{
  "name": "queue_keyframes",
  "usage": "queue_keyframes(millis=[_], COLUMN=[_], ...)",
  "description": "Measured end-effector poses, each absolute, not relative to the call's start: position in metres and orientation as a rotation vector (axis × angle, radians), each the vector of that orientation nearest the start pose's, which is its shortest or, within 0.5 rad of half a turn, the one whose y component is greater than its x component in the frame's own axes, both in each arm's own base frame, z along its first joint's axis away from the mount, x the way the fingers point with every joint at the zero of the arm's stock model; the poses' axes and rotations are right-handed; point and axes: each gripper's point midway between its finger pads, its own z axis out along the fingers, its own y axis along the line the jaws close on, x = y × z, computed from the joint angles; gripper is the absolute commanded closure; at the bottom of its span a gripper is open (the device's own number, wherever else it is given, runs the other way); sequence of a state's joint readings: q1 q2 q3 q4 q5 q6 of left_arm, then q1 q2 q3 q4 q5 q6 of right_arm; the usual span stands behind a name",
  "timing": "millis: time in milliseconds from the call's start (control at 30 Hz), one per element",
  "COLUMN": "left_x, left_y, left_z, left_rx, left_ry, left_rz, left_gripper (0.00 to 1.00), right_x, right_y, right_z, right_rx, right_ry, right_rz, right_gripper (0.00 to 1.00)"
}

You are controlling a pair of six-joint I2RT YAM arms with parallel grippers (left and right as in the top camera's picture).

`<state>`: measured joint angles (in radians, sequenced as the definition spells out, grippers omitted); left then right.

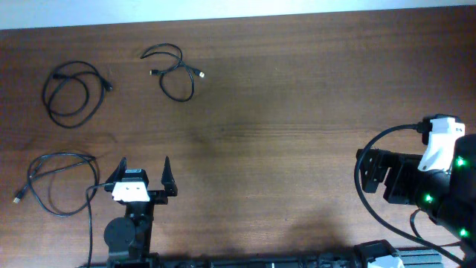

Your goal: Untangle cables

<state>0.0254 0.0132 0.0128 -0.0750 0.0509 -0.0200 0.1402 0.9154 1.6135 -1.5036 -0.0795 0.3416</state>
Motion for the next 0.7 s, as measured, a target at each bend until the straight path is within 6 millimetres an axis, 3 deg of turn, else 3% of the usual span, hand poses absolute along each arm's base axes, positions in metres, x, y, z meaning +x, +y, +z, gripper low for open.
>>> queue_keyframes(millis=[100, 167, 300, 400, 533, 600, 700], left_x=[0.246, 0.246, 0.246, 0.246, 0.246, 0.246, 0.246], left_y=[-0.003, -0.003, -0.003, -0.003, -0.003, -0.002, -0.002], left_z=[0.158, 0.158, 0.158, 0.158, 0.158, 0.158, 0.157], left_rx=[0.002, 0.001, 0.001, 0.001, 0.001, 0.001, 0.001], left_ry=[1.646, 1.647, 1.648, 1.648, 1.648, 1.649, 1.650], left_rz=[-0.038, -0.038, -0.038, -0.038, -0.038, -0.038, -0.038], left_gripper=[0.01, 0.01, 0.01, 0.01, 0.01, 0.01, 0.01], right_x=[0.169, 0.159, 0.126, 0.108, 0.135, 0.157, 0.174], right_y=[0.036, 0.025, -0.013, -0.025, -0.030, -0.031, -0.025], right_z=[0.353, 0.362, 0.430, 0.447, 0.414, 0.378, 0.357], right_rx=[0.202, 0.222, 0.263, 0.231, 0.248, 0.252, 0.213], right_ry=[2.361, 2.293, 1.833, 1.605, 1.513, 1.474, 1.351], right_rz=[0.319, 0.263, 0.139, 0.068, -0.002, -0.017, 0.017], right_gripper=[0.01, 0.01, 0.01, 0.01, 0.01, 0.02, 0.01])
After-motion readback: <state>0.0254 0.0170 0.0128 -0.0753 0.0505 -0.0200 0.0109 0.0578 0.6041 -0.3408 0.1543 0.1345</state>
